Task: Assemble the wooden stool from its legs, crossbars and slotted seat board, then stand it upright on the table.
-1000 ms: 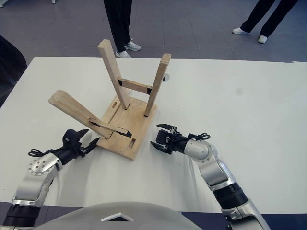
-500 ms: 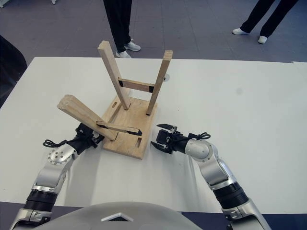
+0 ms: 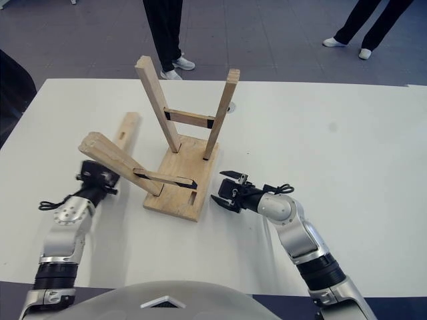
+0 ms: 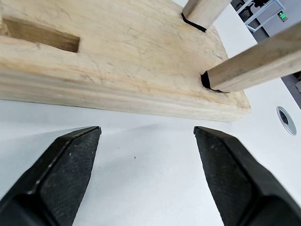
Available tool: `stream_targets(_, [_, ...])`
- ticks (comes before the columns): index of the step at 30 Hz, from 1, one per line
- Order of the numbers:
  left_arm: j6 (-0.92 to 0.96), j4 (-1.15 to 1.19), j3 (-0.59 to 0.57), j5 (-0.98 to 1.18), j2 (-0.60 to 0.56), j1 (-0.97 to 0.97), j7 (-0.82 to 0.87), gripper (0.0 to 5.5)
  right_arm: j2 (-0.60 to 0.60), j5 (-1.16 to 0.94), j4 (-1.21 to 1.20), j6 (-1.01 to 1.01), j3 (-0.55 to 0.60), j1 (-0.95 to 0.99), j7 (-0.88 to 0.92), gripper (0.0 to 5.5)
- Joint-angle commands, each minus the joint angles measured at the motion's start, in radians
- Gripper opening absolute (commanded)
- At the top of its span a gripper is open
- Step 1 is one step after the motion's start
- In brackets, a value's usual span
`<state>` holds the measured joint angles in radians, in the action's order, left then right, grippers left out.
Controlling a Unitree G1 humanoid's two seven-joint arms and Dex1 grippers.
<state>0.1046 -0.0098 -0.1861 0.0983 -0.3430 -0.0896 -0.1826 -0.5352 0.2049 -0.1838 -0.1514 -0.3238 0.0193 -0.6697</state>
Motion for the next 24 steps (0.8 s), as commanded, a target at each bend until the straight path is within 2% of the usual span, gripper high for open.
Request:
stream_targets(1, [-0.123,-0.097,-0.155,0.131,-0.021,0.015,-0.034,2.06,0.01,-0.072,-0.002,-0.058,0.094,0.01,0.018,3.65])
stream_targets(4, [-0.08,-0.19,-0.218,0.223,-0.076,0.047,-0.082,2.06,0.023,-0.126,-0.015,-0.107,0.148,0.024,0.022,3.65])
stream_targets(7, [-0.038,-0.183,-0.183,0.212,-0.099,0.016,-0.125,2.06,0.023,-0.12,-0.013,-0.109,0.14,0.025,0.025,3.65])
stream_targets(10, [-0.045,-0.211,-0.182,0.201,-0.068,-0.017,-0.102,2.06,0.017,-0.113,-0.012,-0.105,0.138,0.026,0.024,3.65])
stream_targets(16, [-0.017,-0.293,-0.207,0.235,-0.097,0.088,-0.078,2.06,0.015,-0.123,0.005,-0.112,0.162,0.042,0.028,3.65])
stream_targets(18, [0.047,-0.355,-0.234,0.312,-0.113,0.162,-0.06,2.06,0.04,-0.209,-0.005,-0.191,0.242,0.068,0.031,3.65])
stream_targets(24, [0.308,-0.475,-0.391,0.756,-0.258,0.436,0.007,2.06,0.118,-0.706,-0.099,-0.612,0.637,0.295,0.116,3.65])
